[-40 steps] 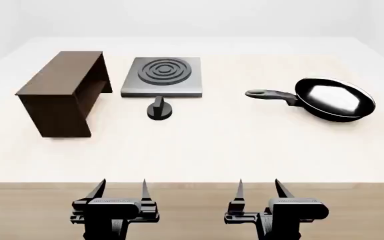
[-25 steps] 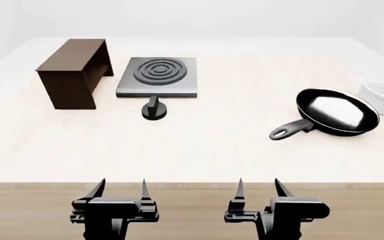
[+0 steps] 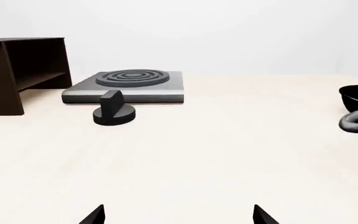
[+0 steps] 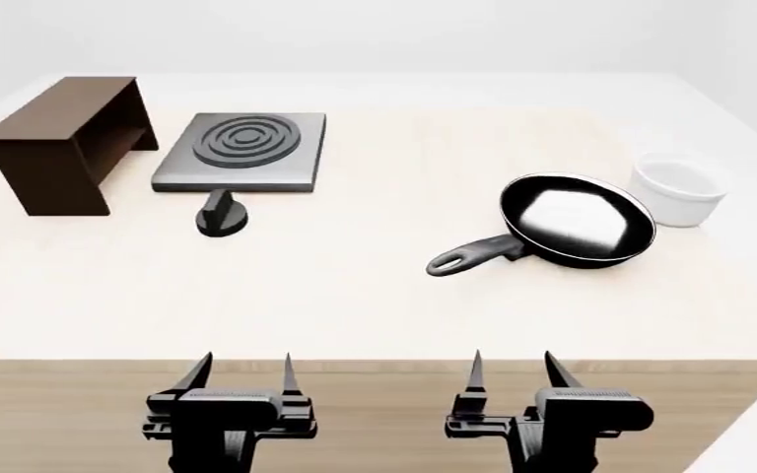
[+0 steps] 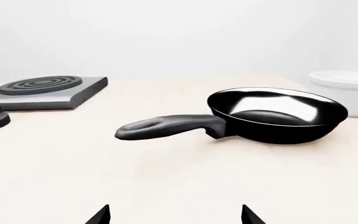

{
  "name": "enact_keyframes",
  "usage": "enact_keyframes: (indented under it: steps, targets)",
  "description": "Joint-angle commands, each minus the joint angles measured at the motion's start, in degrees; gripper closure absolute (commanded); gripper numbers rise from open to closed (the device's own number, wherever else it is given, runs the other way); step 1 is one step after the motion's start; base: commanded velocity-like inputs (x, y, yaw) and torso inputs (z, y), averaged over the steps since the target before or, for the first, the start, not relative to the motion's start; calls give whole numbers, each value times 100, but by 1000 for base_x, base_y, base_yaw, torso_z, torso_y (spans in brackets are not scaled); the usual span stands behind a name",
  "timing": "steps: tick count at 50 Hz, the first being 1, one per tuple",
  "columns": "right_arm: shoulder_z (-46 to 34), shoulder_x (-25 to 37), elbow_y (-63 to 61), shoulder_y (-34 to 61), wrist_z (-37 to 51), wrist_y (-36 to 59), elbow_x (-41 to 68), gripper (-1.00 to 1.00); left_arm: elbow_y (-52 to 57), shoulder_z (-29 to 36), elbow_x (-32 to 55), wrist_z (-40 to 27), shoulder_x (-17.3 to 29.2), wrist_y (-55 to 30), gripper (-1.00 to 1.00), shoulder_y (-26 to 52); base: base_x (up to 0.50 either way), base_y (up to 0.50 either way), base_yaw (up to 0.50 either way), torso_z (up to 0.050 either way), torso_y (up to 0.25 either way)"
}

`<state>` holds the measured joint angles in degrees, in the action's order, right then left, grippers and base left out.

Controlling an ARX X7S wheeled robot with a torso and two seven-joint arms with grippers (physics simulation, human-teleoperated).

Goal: Put the frying pan on top of the cabinet.

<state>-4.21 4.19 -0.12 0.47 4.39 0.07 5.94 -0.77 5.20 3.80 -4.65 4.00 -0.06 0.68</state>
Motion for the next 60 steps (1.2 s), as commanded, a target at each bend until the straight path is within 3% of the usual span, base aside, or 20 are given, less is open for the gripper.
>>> enact_keyframes:
  steps: [1,17,21,23,26,27,28,29,32,60]
  targets:
    - [-92,62,9,9,163,-23,30,-100,-3,97,55,-103,99,21,-100,1,0,0,0,0,0]
    - [-191,171,-101,-16,296,-6,131,-100,-11,236,96,-250,194,77,-100,7,0,-222,0,0,0]
    - [-183,189,-332,9,571,374,-12,-100,68,296,14,-328,231,40,-100,-31,0,0,0,0,0]
    - [-201,257,-1217,-61,723,1108,-71,-100,548,321,3,-362,305,-503,-100,-61,0,0,0,0,0]
    - [-262,377,-2511,124,904,2232,-235,-100,2227,279,-51,-610,384,-2337,-100,254,0,0,0,0,0]
    - [-264,382,-2537,126,911,2260,-229,-100,2264,283,-45,-617,388,-2483,-100,257,0,0,0,0,0]
    - [-326,400,-3082,541,1102,3119,-473,-100,3072,372,-94,-583,476,-3225,-100,601,0,0,0,0,0]
    - [-277,396,-3422,731,1050,3711,-372,-100,3339,590,-428,-699,570,-3527,-100,837,0,0,0,0,0]
    - [-19,317,-3726,1037,1044,4211,-149,-100,3522,640,-432,-683,535,-3891,-100,1164,0,0,0,0,0]
    - [-4,471,-3634,792,993,3873,92,-100,3162,596,-173,-710,599,-3591,-100,955,469,0,0,0,0]
